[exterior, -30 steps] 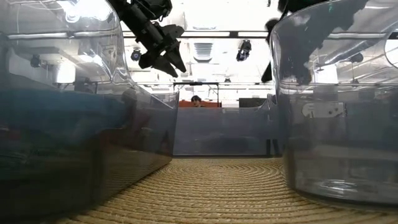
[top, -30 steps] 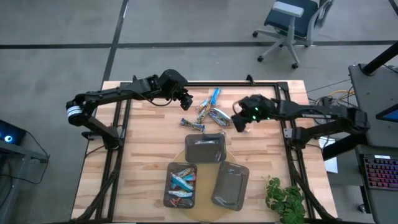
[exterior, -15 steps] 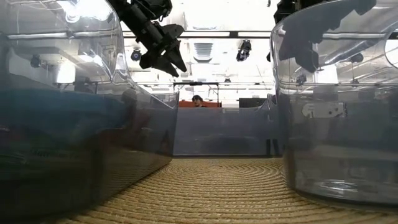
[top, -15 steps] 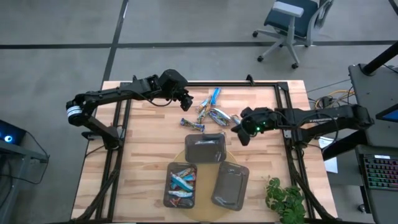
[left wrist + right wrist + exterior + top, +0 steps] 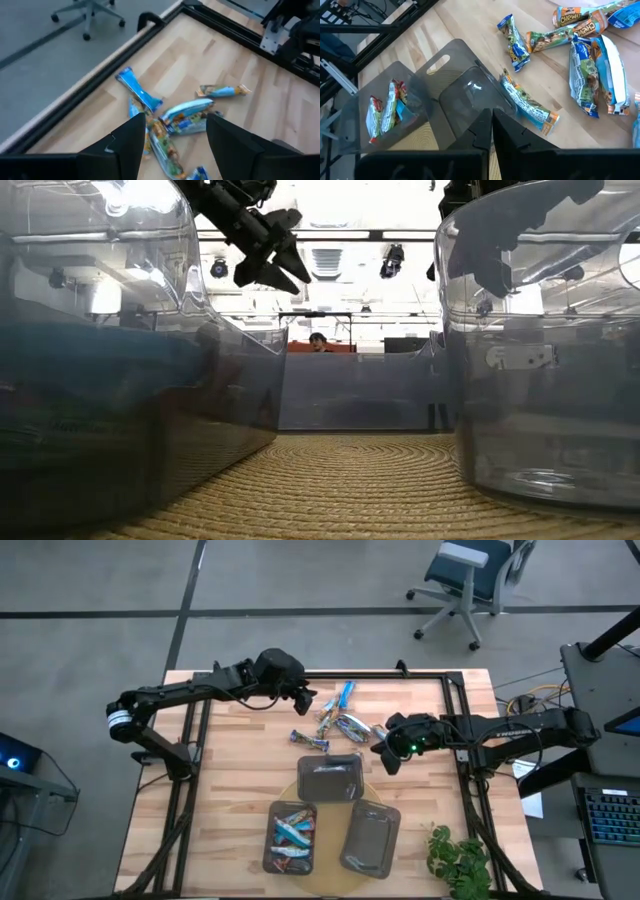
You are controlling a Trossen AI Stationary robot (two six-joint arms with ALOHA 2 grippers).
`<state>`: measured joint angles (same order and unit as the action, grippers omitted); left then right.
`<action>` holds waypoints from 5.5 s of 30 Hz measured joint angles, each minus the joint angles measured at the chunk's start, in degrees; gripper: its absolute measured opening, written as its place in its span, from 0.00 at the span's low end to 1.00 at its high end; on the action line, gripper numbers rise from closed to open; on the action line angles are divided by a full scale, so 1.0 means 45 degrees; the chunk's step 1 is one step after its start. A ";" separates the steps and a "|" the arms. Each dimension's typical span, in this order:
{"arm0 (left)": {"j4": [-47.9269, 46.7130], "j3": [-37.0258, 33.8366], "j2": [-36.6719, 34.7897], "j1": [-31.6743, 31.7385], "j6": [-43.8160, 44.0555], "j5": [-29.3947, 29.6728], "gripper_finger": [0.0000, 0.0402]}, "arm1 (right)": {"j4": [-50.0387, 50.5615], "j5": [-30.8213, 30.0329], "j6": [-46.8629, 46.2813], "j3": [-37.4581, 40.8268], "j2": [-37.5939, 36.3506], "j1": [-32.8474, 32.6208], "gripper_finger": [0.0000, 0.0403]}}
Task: Pick and place Granola Bars by type
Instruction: Put the bottom right blue granola bar into the top black bin
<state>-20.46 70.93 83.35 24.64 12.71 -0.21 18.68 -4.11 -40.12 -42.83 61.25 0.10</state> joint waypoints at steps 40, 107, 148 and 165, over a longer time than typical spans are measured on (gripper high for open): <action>-0.2695 0.5485 0.4513 0.0666 0.0030 -0.0462 0.60 | -0.0015 -0.1461 -0.0208 -0.0005 -0.1114 0.0006 0.02; -0.5544 1.1278 1.1521 0.0364 0.3672 0.1560 0.60 | 0.1093 -0.1718 -0.0432 -0.0005 -0.1860 0.0005 0.02; -1.0053 1.3555 1.1395 -0.0148 -0.0840 0.1729 0.60 | 0.1092 -0.1752 -0.0335 -0.0005 -0.1860 0.0005 0.02; -1.0102 1.3553 1.1395 0.0387 -0.0500 0.1953 0.60 | 0.1135 -0.1895 -0.1049 -0.0005 -0.1857 0.0015 0.02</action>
<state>-65.92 131.92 134.63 26.38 10.46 8.58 23.78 -12.63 -44.84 -42.85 52.90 0.16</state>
